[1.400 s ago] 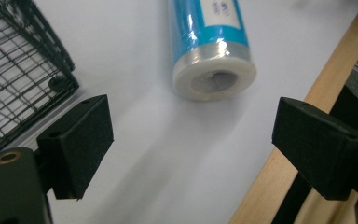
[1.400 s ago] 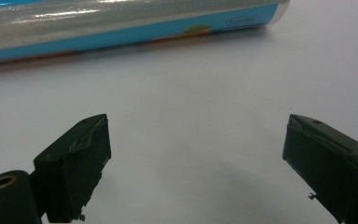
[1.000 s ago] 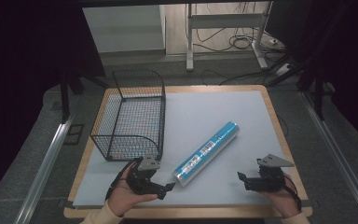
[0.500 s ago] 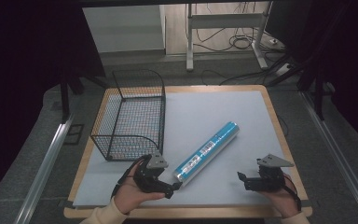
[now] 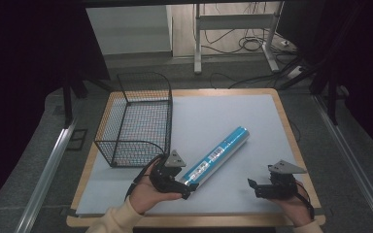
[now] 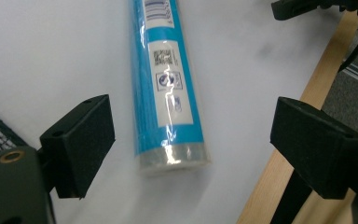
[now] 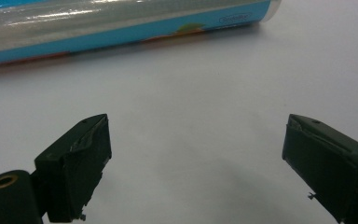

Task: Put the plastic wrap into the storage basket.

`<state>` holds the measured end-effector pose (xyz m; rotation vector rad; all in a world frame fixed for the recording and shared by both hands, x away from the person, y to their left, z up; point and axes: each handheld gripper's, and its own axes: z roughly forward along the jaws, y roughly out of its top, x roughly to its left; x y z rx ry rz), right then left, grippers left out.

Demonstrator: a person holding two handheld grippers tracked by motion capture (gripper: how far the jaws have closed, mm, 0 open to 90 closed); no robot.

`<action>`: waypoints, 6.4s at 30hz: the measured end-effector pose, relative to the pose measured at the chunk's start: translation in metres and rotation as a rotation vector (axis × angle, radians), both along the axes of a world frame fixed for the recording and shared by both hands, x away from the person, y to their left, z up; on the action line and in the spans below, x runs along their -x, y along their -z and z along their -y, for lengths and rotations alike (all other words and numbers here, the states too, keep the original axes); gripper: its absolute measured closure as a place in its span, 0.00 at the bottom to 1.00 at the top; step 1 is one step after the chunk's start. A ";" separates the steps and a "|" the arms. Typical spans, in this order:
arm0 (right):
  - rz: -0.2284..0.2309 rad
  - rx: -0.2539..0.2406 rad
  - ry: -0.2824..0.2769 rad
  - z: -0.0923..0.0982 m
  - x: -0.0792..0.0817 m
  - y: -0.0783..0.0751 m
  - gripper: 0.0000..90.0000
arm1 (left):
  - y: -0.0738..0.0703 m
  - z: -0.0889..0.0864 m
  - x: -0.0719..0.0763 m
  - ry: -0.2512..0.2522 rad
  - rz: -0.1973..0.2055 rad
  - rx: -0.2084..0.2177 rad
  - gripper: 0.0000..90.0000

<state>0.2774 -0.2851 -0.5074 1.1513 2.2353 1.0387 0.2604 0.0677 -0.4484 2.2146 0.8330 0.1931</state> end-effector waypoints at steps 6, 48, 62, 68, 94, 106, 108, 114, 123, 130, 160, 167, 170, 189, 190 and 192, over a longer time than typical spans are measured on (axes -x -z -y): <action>-0.002 0.004 0.001 0.000 0.000 0.001 0.09 | -0.002 0.013 -0.009 0.010 -0.002 -0.017 0.15; -0.007 -0.003 0.017 0.003 -0.002 0.001 0.10 | 0.021 0.079 -0.071 0.015 -0.094 -0.140 0.15; -0.010 -0.003 0.015 0.004 -0.003 0.002 0.10 | 0.029 0.104 -0.094 -0.004 -0.107 -0.192 0.15; -0.008 0.000 0.015 0.004 -0.003 0.002 0.10 | 0.038 0.107 -0.105 -0.038 -0.127 -0.216 0.16; -0.014 -0.001 0.030 0.007 -0.004 0.002 0.10 | 0.052 0.113 -0.129 -0.044 -0.274 -0.209 0.35; -0.004 -0.008 0.030 0.009 -0.004 0.000 0.10 | 0.050 0.105 -0.130 -0.022 -0.282 -0.188 0.35; -0.004 -0.006 0.031 0.009 -0.004 0.000 0.10 | 0.047 0.103 -0.129 -0.020 -0.278 -0.185 0.35; -0.003 -0.006 0.031 0.008 -0.004 0.000 0.10 | 0.035 0.100 -0.128 -0.013 -0.258 -0.174 0.35; -0.002 -0.008 0.031 0.009 -0.004 0.000 0.10 | 0.017 0.094 -0.128 -0.019 -0.235 -0.156 0.35; -0.002 -0.010 0.032 0.009 -0.004 0.000 0.11 | 0.004 0.094 -0.130 -0.013 -0.219 -0.164 0.35; -0.004 -0.013 0.035 0.010 -0.004 0.000 0.11 | -0.030 0.087 -0.134 -0.018 -0.179 -0.143 0.35; -0.005 -0.011 0.036 0.010 -0.004 0.000 0.11 | -0.040 0.085 -0.134 -0.010 -0.165 -0.161 0.35; -0.004 -0.011 0.037 0.010 -0.004 0.000 0.11 | -0.046 0.083 -0.134 -0.018 -0.155 -0.153 0.35; -0.005 -0.010 0.036 0.011 -0.005 0.000 0.11 | -0.073 0.063 -0.142 -0.061 -0.131 -0.107 0.35; -0.006 -0.008 0.036 0.011 -0.004 0.000 0.11 | -0.074 0.062 -0.143 -0.062 -0.131 -0.111 0.35; -0.007 -0.008 0.036 0.011 -0.005 0.000 0.11 | -0.076 0.060 -0.144 -0.065 -0.129 -0.110 0.35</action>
